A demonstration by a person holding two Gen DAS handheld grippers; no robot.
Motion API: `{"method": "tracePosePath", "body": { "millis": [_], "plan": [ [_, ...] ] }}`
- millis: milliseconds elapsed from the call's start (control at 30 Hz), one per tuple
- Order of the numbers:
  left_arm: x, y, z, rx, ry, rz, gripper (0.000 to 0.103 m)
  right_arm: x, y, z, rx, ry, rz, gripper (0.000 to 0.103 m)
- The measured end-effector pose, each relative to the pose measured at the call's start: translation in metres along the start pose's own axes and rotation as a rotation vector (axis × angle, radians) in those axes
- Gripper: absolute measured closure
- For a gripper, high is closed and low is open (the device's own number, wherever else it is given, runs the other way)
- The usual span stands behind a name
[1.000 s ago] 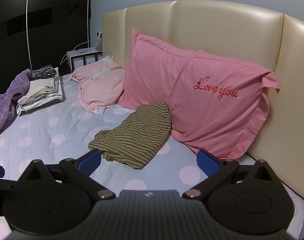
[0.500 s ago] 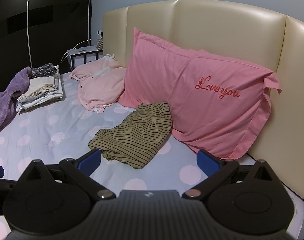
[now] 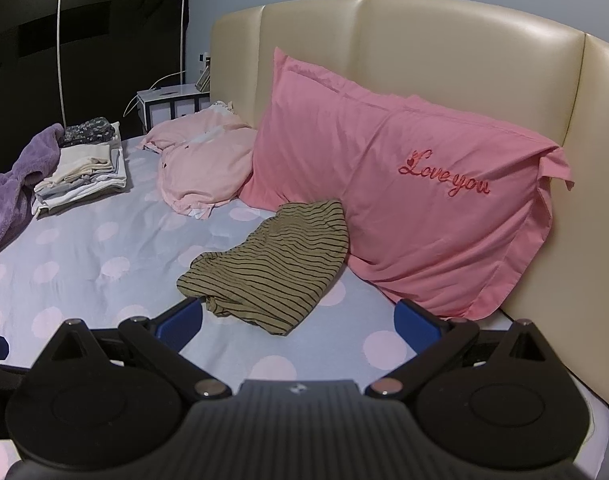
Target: Fold clothes
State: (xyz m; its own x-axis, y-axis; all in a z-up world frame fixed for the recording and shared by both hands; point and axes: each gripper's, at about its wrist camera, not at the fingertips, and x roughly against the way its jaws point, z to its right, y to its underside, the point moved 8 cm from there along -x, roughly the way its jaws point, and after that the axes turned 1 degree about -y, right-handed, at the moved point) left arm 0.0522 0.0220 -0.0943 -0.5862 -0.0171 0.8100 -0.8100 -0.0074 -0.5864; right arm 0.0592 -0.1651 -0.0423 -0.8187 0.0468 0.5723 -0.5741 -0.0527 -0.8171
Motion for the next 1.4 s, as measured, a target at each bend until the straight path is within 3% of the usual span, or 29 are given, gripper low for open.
{"method": "tracePosePath", "body": {
  "millis": [167,267,700,767,833,867,1000,1167,1267,1400],
  "plan": [
    [-0.017,0.009,-0.009,0.008,-0.013,-0.015,0.0,-0.016,0.001,-0.002,0.028,0.018,0.011,0.0],
    [-0.03,0.017,-0.015,0.026,0.005,-0.029,0.0,-0.032,0.005,-0.006,0.068,-0.022,0.032,0.0],
    [-0.082,0.058,-0.029,0.037,0.064,-0.095,0.002,-0.156,0.028,-0.045,0.19,-0.126,-0.047,0.002],
    [-0.089,0.063,-0.029,0.038,0.069,-0.106,0.002,-0.177,0.029,-0.055,0.21,-0.144,-0.053,0.006],
    [-0.1,0.07,-0.027,0.034,0.098,-0.154,0.002,-0.195,0.031,-0.069,0.24,-0.166,-0.052,0.027],
    [-0.104,0.074,-0.026,0.032,0.118,-0.184,0.005,-0.206,0.033,-0.076,0.264,-0.18,-0.055,0.03],
    [-0.113,0.075,-0.03,0.085,0.164,-0.209,0.005,-0.239,0.041,-0.101,0.36,-0.213,-0.055,0.031],
    [-0.121,0.079,-0.045,0.172,0.142,-0.253,0.005,-0.277,0.048,-0.121,0.419,-0.212,-0.091,0.033],
    [-0.122,0.079,-0.048,0.19,0.147,-0.251,0.005,-0.292,0.05,-0.132,0.467,-0.211,-0.101,0.043],
    [-0.123,0.078,-0.048,0.179,0.14,-0.254,0.005,-0.309,0.054,-0.141,0.516,-0.209,-0.123,0.072]
  ]
}}
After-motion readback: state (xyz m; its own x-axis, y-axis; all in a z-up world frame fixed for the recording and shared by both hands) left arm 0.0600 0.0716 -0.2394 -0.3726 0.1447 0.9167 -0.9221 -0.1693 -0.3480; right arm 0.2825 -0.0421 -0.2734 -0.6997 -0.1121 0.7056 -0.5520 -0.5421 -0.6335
